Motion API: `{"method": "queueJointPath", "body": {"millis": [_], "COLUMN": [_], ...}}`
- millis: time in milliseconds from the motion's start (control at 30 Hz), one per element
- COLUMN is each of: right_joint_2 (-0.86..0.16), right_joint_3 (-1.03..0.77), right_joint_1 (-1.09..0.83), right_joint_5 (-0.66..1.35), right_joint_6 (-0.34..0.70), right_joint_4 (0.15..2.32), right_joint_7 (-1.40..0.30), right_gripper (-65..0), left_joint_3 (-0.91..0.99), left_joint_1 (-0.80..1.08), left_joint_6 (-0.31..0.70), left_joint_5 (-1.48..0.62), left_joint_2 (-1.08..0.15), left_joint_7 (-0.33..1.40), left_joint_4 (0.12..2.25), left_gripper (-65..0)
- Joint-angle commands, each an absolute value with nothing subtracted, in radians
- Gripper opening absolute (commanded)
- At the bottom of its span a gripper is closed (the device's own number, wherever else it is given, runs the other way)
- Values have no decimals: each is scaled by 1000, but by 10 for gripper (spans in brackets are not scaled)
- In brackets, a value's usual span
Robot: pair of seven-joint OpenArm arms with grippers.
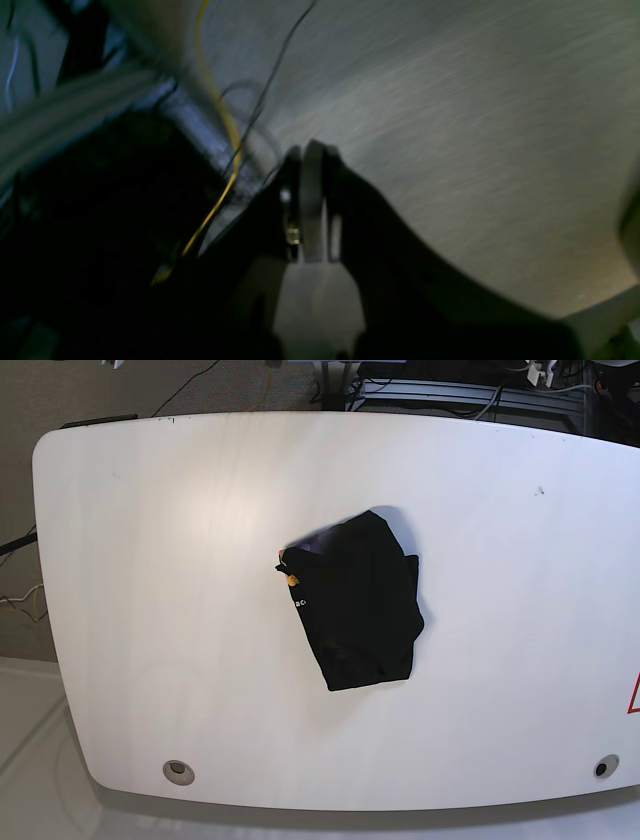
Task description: Fold the T-shirt properly
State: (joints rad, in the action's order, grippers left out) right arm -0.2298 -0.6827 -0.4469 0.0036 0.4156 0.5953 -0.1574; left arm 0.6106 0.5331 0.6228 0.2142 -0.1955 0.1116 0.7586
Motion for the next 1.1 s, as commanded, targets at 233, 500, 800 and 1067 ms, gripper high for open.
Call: {"method": "queueJointPath", "body": {"millis": [233,500,800,1067], "right_joint_2": [-240,-200,-136,-91], "right_joint_3": [-516,-377,-229,-88], "right_joint_1": [-357,-295,-262,-206], "right_joint_5": [4,4,2,2], "right_joint_6": [404,403,318,243], "right_joint_4": [358,305,302,229], "right_joint_7": [-4,12,12,47], "right_gripper": [-650,-650,-650,-650], "left_joint_3": [441,236,56,-58], "left_joint_1": [444,352,232,139], "left_joint_6": [481,343,236,160], "left_joint_5": [217,217,217,216], "left_joint_2": [-272,-277,-243,-185], "left_joint_7": [-157,-283,-286,-275], "left_joint_4": [409,248,170,133], "left_gripper": [-650,-650,-650,-650]}}
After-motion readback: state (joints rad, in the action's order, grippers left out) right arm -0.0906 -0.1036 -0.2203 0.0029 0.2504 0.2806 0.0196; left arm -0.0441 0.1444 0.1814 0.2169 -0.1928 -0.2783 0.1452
